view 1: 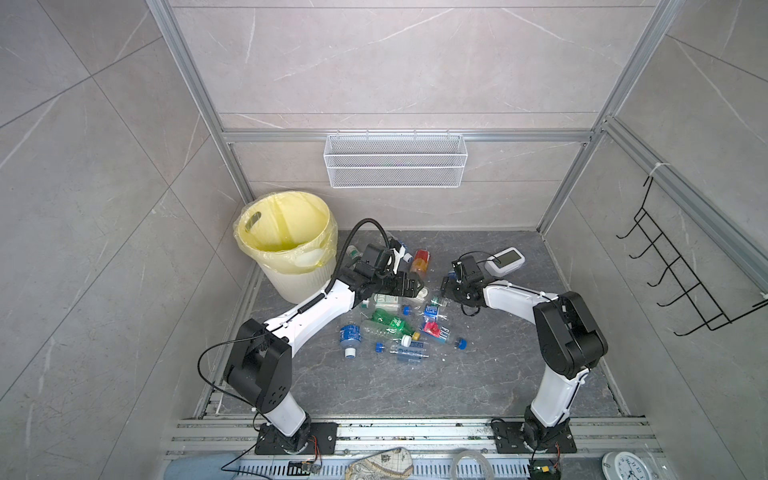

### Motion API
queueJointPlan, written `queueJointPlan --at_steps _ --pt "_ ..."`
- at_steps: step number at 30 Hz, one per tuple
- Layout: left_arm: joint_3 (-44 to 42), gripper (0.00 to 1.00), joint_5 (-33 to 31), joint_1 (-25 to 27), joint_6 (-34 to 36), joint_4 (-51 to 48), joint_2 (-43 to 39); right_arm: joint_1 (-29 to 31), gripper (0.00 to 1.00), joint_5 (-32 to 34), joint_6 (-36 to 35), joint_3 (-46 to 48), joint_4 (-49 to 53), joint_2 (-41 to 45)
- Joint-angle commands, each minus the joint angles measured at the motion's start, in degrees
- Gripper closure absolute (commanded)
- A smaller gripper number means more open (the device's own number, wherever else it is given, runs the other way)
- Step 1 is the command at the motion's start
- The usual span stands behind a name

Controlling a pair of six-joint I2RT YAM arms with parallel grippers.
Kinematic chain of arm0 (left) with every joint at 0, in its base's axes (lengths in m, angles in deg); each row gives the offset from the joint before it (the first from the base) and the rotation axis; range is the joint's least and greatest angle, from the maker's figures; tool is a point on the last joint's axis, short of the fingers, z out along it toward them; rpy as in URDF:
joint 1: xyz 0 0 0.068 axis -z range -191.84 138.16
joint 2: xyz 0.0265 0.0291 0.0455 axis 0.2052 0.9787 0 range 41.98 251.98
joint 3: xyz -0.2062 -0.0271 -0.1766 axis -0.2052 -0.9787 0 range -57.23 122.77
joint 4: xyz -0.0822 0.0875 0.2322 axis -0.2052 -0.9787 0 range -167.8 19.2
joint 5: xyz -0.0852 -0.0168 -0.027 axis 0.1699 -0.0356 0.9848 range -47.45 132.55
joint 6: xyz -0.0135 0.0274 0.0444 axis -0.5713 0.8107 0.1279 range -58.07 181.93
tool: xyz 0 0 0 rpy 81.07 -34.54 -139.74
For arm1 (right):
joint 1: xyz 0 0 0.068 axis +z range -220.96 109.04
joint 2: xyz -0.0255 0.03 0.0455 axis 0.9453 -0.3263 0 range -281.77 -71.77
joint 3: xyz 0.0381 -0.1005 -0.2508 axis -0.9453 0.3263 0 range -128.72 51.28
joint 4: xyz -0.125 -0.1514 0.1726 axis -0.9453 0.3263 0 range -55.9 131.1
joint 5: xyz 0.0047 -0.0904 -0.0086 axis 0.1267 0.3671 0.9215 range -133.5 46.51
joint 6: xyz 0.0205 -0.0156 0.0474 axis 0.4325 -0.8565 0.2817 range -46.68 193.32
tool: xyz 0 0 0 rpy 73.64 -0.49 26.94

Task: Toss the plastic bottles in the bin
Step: 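Grasp the upright Pocari Sweat bottle with the right gripper and lift it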

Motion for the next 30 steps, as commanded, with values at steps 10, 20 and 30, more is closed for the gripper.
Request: queueJointPlan --at_steps 10,20,30 --pt "2.73 0.0 -1.51 -0.06 2.09 -1.16 -0.97 -0.28 0.42 -2.07 -0.67 -0.53 0.04 -1.15" --pt "3.09 0.0 -3.34 -0.11 2.56 -2.06 -1.4 -0.12 0.48 1.07 -4.36 0.96 -0.12 3.04" --pt "2.43 0.0 -2.9 -2.29 0.26 -1.44 -2.94 6.01 0.49 1.4 -12.71 5.92 -8.77 11.29"
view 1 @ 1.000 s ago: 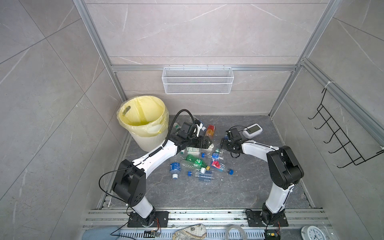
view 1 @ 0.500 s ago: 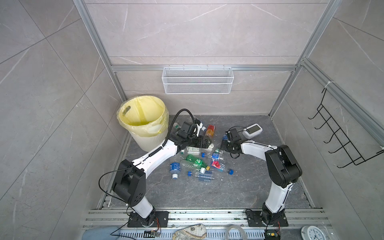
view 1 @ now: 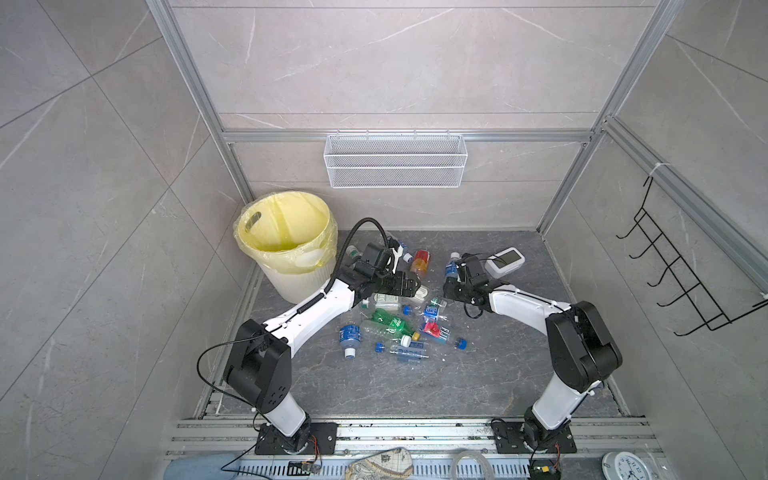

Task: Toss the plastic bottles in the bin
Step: 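Grasp the upright Pocari Sweat bottle with the right gripper and lift it, then hand the Pocari Sweat bottle from the right gripper to the left gripper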

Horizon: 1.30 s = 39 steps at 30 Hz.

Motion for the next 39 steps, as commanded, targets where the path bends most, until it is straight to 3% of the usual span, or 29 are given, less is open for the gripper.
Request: queueJointPlan --at_steps 1,10,17,31,39 --pt "1.23 0.0 1.61 -2.47 -1.57 1.48 -3.0 4.79 0.49 0.92 -6.59 2.36 -6.44 4.37" --pt "-2.34 0.0 8.64 -8.78 -7.74 8.43 -5.67 11.79 0.49 -5.66 -12.81 8.19 -18.37 9.08" --pt "-4.13 0.01 13.31 -8.99 -10.39 13.05 -5.34 13.06 0.49 -7.31 -12.84 10.94 -22.57 11.78" --pt "-6.62 0.13 21.41 -8.83 -16.22 21.52 -1.29 13.06 0.48 -12.91 -11.19 14.23 -28.58 13.7" --pt "-7.13 0.16 21.93 -8.72 -16.96 22.72 -0.34 13.04 0.48 -15.39 -10.39 14.72 -30.09 13.7"
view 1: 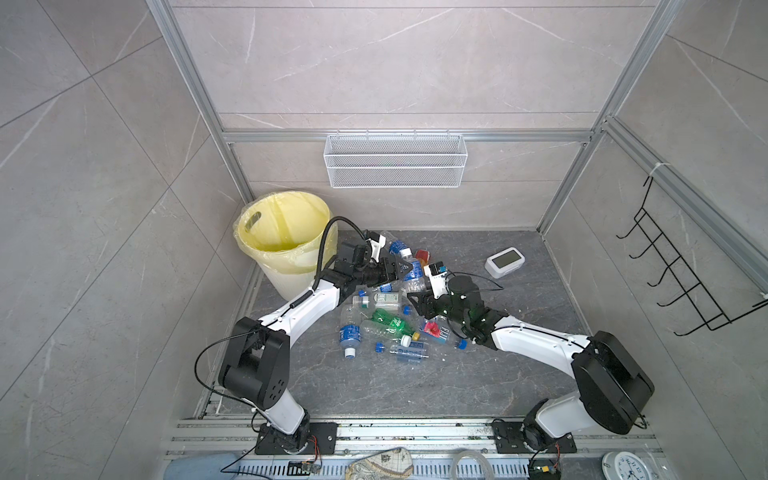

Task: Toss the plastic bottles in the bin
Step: 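Hand the Pocari Sweat bottle from the right gripper to the left gripper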

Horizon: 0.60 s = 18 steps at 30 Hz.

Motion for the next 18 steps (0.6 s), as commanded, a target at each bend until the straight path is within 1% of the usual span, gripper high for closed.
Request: queueJointPlan --at_steps 1,4,8,10,11,15,18 --pt "-0.11 0.17 1.7 0.32 -0.9 3.39 -0.07 0.21 0.48 -2.84 0.93 0.4 -3.56 1.33" --pt "-0.49 0.2 2.91 1.02 -2.22 5.21 0.55 0.21 0.48 -5.45 1.58 0.22 -4.31 0.75" --pt "-0.85 0.23 2.91 1.6 -2.59 5.9 0.98 0.13 0.47 -6.23 2.58 0.41 -5.45 0.25" --pt "-1.69 0.31 2.51 1.6 -3.43 7.28 0.91 0.16 0.47 -6.48 2.69 0.51 -5.8 -0.04" --pt "-1.83 0.33 2.51 1.56 -3.77 7.55 1.05 0.21 0.47 -6.46 2.71 0.43 -5.76 -0.17" --pt "-2.11 0.36 2.86 1.6 -4.51 8.54 1.63 0.22 0.47 -7.1 3.06 0.49 -6.07 -0.23" --pt "-2.24 0.34 3.54 1.77 -5.32 9.5 2.36 0.15 0.46 -7.56 3.42 0.49 -6.38 -0.35"
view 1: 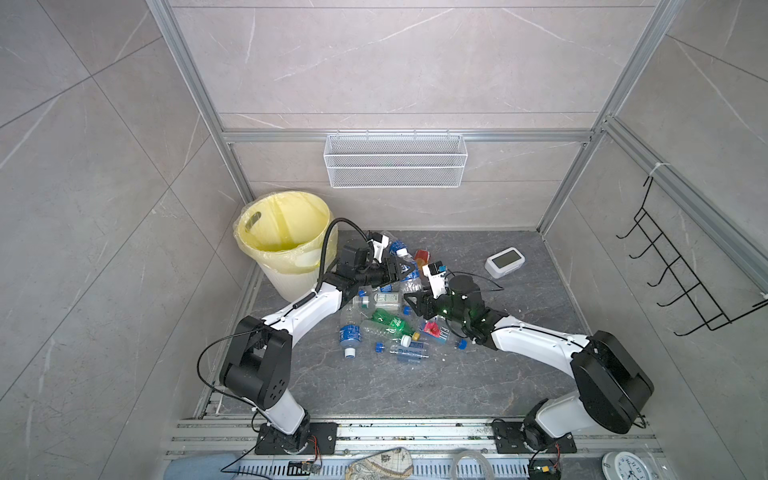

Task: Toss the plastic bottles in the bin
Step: 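Hand the Pocari Sweat bottle from the right gripper to the left gripper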

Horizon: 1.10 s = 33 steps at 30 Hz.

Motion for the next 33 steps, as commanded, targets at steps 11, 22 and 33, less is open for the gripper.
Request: queueJointPlan --at_steps 11,22,33 --pt "-0.57 0.27 1.71 0.88 -1.77 3.68 2.09 0.32 0.44 -3.3 1.07 0.32 -4.28 -0.69" --pt "-1.33 0.26 -0.02 0.86 -1.13 3.72 1.18 0.24 0.43 -3.83 1.68 0.16 -4.52 -1.08" --pt "-1.56 0.47 -2.79 0.79 0.88 2.16 -0.16 0.2 0.32 -3.25 1.54 -0.1 -4.04 -1.45"
